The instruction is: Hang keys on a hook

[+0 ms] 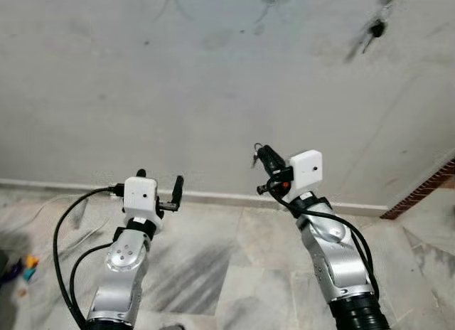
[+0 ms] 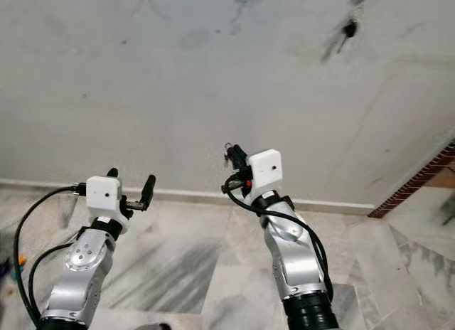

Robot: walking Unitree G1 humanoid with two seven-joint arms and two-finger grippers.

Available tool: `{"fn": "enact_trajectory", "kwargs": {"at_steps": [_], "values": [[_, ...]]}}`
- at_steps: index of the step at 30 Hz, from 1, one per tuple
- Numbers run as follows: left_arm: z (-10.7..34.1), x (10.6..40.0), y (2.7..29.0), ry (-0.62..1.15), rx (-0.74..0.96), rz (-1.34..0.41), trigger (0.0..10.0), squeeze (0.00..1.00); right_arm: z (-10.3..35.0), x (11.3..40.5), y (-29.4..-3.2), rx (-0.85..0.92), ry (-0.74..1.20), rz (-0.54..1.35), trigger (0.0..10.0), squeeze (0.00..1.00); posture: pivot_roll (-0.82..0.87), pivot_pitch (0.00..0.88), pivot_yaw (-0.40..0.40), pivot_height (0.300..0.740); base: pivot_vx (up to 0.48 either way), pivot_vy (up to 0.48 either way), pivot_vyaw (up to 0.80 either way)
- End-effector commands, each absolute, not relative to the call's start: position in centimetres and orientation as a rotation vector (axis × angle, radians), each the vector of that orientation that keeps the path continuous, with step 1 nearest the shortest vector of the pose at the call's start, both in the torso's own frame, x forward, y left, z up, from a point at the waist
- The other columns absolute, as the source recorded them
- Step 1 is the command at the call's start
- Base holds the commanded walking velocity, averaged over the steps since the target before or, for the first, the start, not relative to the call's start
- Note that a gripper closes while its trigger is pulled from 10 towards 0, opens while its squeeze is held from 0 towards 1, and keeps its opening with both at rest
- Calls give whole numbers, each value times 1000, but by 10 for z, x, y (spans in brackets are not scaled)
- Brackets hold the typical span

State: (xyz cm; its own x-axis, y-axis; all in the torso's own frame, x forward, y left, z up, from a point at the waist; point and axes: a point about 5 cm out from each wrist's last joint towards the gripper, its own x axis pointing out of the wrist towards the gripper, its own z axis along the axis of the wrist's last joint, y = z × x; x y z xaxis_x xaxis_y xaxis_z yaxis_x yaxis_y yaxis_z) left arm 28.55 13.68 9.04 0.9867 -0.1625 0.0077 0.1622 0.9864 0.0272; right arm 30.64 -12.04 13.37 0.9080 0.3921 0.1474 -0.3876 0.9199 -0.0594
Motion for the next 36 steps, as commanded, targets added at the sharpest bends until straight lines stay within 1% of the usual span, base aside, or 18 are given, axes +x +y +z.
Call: {"fn": "enact_trajectory", "kwargs": {"at_steps": [1, 7, 17, 25, 28, 36], "values": [[86, 283, 151, 15, 53, -131, 10000, 0, 144, 307, -108, -17, -200, 443, 10000, 0, -21, 128, -6, 740, 390, 0, 0], [86, 284, 149, 15, 51, -133, 10000, 0, 146, 308, -108, -27, -205, 461, 10000, 0, -24, 127, -7, 740, 399, 0, 0], [84, 282, 149, 23, 50, -132, 10000, 0, 148, 305, -100, -53, -212, 526, 10000, 0, -24, 133, -6, 740, 398, 0, 0], [83, 282, 150, 29, 48, -130, 10000, 0, 148, 305, -100, -65, -212, 538, 10000, 0, -23, 134, -5, 740, 390, 0, 0], [83, 282, 150, 29, 46, -128, 10000, 0, 147, 305, -100, -64, -209, 537, 10000, 0, -22, 134, -4, 740, 359, 250, 0], [82, 281, 150, 35, 51, -133, 10000, 0, 148, 304, -99, -63, -212, 536, 10000, 0, -23, 137, -3, 740, 37, 30, 0]]}}
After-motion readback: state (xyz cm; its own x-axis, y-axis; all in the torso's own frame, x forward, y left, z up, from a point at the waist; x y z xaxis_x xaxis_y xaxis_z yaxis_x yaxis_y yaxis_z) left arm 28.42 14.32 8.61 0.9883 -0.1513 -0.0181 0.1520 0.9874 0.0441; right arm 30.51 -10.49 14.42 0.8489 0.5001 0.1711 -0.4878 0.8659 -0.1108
